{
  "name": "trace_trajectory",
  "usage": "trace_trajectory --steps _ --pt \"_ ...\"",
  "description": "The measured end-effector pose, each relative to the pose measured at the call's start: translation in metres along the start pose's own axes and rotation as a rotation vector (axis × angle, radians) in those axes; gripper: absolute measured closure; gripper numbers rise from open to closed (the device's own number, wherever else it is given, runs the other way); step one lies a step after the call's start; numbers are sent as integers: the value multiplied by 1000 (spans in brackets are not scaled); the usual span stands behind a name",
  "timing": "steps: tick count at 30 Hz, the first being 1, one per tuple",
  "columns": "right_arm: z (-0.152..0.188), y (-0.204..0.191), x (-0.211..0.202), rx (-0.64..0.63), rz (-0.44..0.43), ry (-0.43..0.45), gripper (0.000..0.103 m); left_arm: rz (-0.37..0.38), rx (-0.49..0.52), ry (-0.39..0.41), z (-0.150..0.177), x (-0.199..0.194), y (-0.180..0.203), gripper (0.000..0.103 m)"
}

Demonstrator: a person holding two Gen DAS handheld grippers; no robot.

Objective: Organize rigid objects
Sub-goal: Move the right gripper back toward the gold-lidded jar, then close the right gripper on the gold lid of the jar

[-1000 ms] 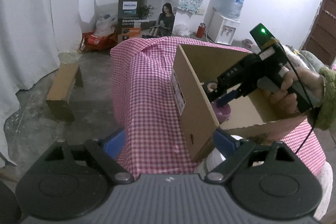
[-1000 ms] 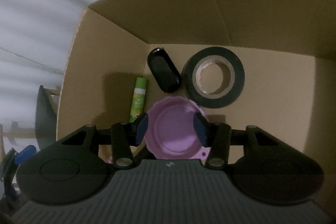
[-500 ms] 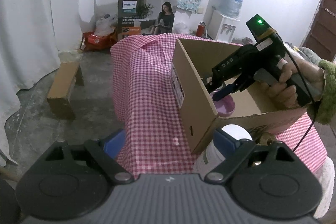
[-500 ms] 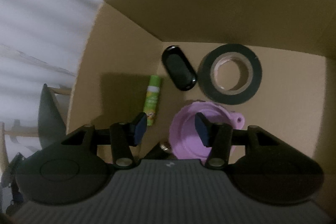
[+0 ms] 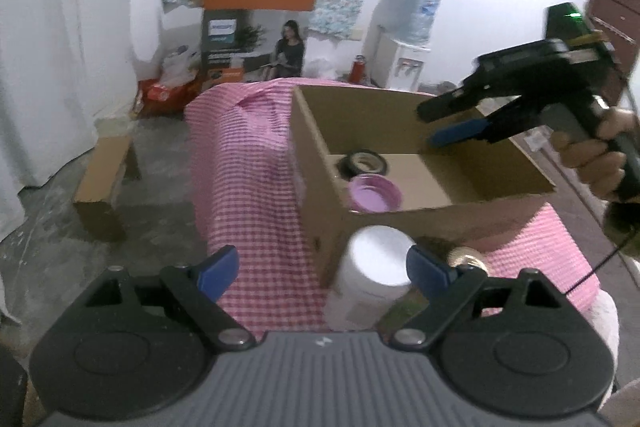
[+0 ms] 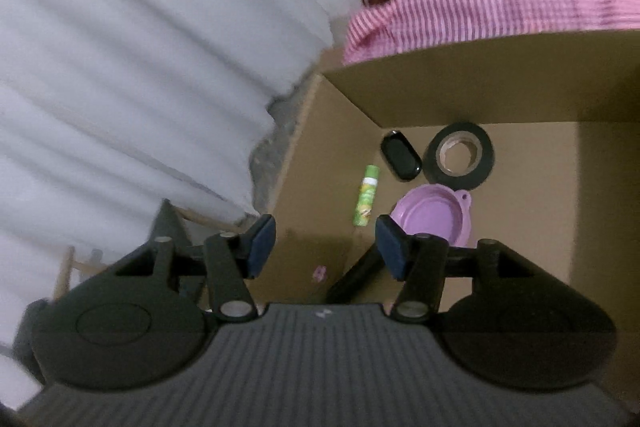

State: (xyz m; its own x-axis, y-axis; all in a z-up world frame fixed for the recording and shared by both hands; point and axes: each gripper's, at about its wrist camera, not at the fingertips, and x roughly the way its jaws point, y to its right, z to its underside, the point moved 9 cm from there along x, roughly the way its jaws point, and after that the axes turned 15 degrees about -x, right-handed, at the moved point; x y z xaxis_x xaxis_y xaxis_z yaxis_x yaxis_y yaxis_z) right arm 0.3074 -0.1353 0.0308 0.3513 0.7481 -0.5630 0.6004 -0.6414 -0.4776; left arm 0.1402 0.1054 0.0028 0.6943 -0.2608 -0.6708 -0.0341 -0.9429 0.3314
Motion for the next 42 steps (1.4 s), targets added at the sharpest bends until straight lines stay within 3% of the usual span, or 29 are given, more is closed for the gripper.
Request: trace_trajectory --steps 4,9,13,18,21,26,34,42 --pt "33 -13 -54 -26 20 113 43 54 57 -9 17 -2 26 11" --pt "90 -16 -88 -28 90 194 42 171 157 -58 57 -1 73 11" --pt "141 -8 -86 -12 134 194 42 234 264 -119 97 10 113 11" --pt "177 11 -54 -20 188 154 49 205 373 -166 134 48 145 11" --pt "179 22 -37 -44 210 143 56 160 401 -157 144 72 152 12" --pt "171 30 -13 -66 175 132 66 74 398 -132 145 99 154 14" --pt "154 38 23 -105 133 102 66 8 416 -99 138 118 156 14" --pt "157 42 15 -99 124 101 65 14 416 -101 135 132 163 12"
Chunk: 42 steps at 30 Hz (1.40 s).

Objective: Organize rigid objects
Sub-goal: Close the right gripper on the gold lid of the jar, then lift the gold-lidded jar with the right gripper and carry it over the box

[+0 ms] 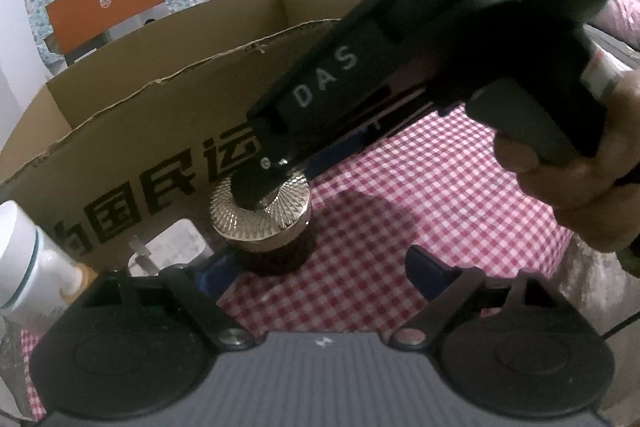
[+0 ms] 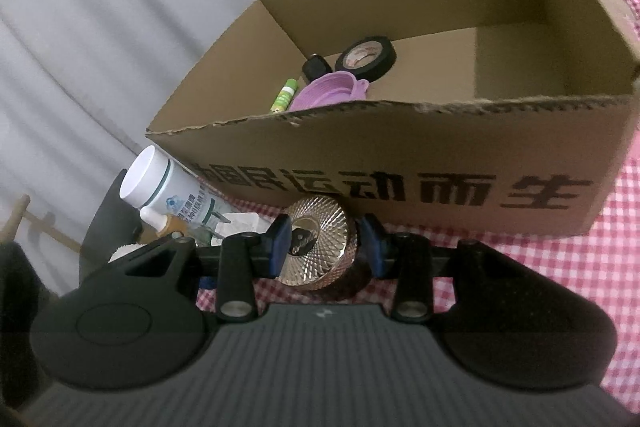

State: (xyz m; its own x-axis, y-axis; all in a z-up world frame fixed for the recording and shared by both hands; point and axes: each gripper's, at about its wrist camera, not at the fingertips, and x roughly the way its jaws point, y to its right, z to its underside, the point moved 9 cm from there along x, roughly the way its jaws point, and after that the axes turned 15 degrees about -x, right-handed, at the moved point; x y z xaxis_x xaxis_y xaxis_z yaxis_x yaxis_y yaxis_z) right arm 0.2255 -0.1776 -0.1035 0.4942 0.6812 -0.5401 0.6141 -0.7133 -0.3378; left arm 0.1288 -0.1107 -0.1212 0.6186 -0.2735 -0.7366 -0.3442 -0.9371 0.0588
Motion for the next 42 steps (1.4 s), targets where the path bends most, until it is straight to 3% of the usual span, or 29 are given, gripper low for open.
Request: trace_trajectory --steps 15,22,28,30,33,42 --pt "30 36 -48 123 104 49 61 128 129 -5 -8 10 54 11" --pt "39 45 -58 173 90 73 62 73 166 13 -12 20 61 13" --pt "37 48 -53 180 78 76 62 33 134 4 -24 37 55 26" --pt "37 49 -53 188 71 80 62 27 118 -2 -27 41 52 37" --pt "38 51 -52 201 64 85 62 25 92 -4 -34 41 47 44" --pt "42 44 -53 207 61 82 61 30 68 -21 -29 33 41 45"
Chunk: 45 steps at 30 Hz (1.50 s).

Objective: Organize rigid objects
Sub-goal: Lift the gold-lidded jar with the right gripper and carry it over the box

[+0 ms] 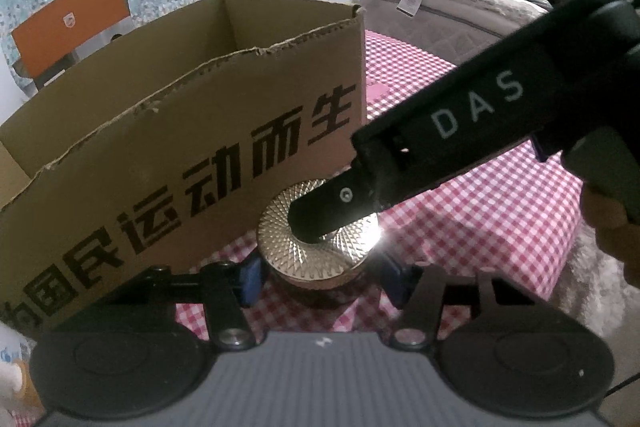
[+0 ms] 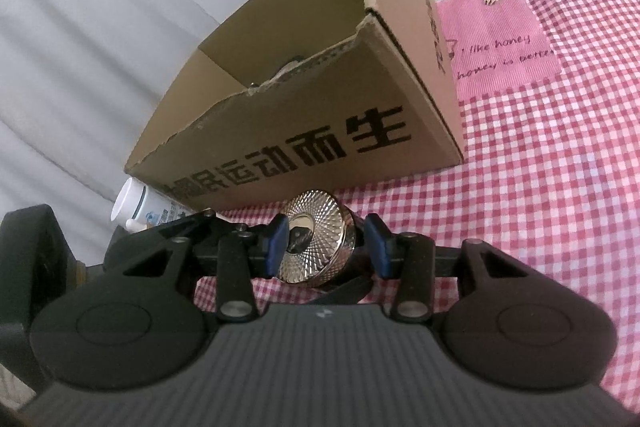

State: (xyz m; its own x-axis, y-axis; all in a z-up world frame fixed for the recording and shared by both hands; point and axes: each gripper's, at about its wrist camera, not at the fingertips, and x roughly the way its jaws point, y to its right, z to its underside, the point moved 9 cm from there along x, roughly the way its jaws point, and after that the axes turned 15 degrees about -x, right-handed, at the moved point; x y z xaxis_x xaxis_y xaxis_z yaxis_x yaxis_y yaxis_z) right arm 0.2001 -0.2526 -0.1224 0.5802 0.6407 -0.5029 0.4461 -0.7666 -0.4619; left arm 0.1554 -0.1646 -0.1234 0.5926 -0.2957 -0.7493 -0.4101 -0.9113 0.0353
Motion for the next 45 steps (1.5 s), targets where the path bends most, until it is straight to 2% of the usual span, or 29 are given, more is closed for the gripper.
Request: trace_trajectory --steps 9,29,45 --pt "13 -11 -6 -7 -8 -19 61 8 -4 -11 9 -10 2 45" --pt "13 -8 0 6 -17 -34 52 17 -6 -17 1 0 5 43" --pt "14 -7 2 6 -19 -34 51 19 -16 -10 2 0 2 44"
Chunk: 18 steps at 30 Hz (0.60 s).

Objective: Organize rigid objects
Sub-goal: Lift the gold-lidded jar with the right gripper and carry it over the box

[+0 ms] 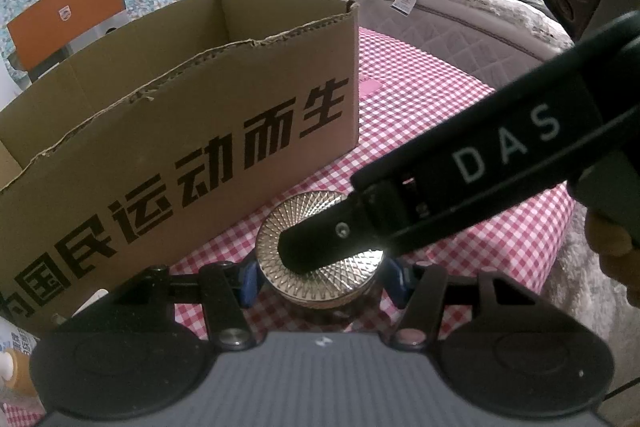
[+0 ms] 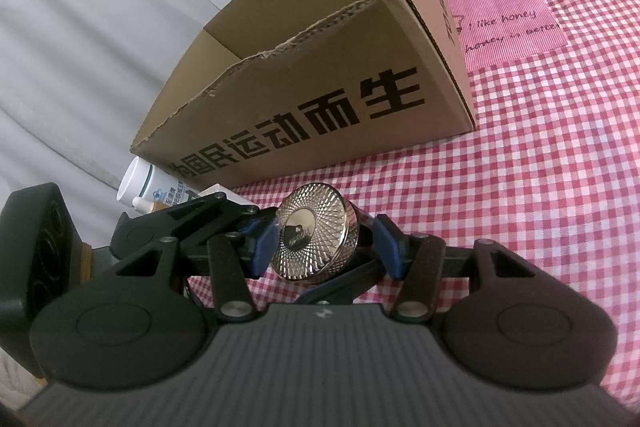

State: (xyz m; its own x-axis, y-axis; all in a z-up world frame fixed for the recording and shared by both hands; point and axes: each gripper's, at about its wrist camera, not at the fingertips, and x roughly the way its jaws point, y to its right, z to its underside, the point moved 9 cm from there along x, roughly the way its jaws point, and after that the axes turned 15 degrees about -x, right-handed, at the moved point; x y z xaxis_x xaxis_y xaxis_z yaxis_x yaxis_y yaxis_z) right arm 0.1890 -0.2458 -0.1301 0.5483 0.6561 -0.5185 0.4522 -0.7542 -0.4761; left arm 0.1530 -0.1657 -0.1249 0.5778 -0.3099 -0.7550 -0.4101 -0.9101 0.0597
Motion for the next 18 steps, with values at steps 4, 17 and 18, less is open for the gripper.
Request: trace_trajectory --steps 4,17,18 --pt "0 0 0 -1 2 1 51 1 -5 0 0 -1 -2 44" --pt "0 0 0 0 1 1 51 -1 -9 4 -3 -5 -3 46" --pt "0 0 1 -1 1 1 51 -2 -9 5 -3 -5 -3 46"
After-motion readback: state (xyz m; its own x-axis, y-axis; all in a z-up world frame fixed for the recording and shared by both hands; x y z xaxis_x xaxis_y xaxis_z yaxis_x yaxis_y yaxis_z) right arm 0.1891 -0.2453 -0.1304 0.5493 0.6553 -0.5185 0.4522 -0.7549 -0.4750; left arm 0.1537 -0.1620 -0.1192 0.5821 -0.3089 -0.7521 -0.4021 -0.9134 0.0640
